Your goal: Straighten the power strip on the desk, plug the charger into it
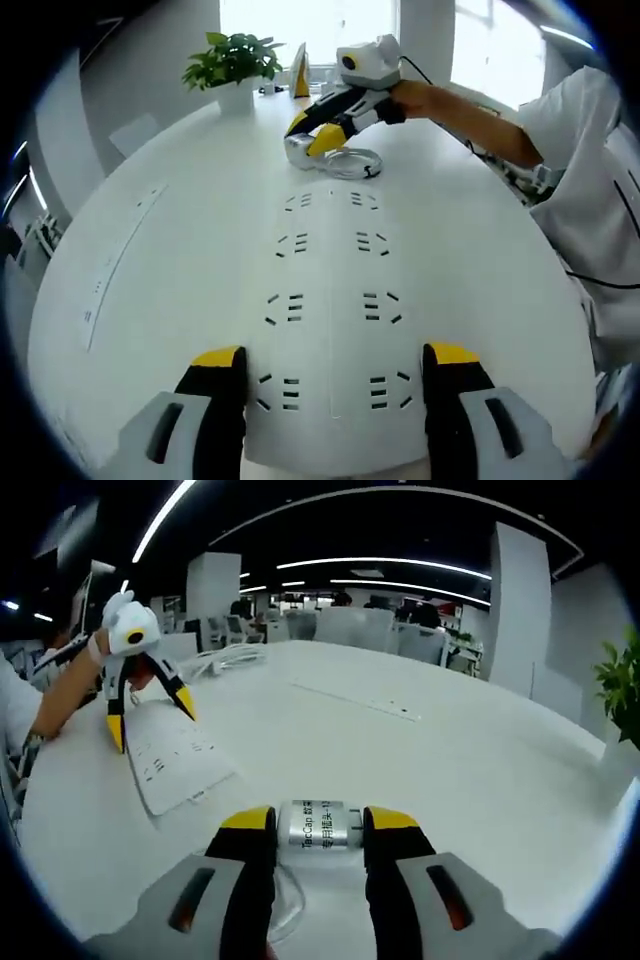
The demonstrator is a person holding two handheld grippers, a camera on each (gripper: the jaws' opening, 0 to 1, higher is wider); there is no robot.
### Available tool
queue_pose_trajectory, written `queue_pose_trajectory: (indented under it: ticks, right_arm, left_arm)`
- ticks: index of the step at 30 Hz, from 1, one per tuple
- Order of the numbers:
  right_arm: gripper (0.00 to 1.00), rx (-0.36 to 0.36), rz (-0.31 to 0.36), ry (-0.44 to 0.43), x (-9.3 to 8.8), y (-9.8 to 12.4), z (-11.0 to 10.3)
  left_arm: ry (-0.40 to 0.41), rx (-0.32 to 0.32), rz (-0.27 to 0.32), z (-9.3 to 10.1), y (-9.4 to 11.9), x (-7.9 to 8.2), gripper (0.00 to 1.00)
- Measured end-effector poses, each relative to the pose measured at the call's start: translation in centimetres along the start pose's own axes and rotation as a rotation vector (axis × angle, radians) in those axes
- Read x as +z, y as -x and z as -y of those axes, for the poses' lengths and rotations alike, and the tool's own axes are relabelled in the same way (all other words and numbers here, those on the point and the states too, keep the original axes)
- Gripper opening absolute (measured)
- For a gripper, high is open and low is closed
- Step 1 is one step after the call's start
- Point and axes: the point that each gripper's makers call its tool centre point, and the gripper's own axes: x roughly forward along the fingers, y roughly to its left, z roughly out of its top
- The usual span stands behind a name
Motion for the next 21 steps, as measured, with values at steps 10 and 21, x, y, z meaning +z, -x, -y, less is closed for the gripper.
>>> queue_pose_trajectory:
  ticks: [10, 21]
  right_arm:
    - [0.33, 0.176, 0.011, 0.063, 0.1, 0.0, -1.8]
    - [0.34, 0.393, 0.02, 0.166, 0.4, -0.1, -3.5]
  left_arm:
    - [0.001, 0.001, 0.0, 0.0, -0.1, 0.0, 0.73]
    - [0.001, 0.001, 0.001, 0.0, 0.0, -0.1, 0.73]
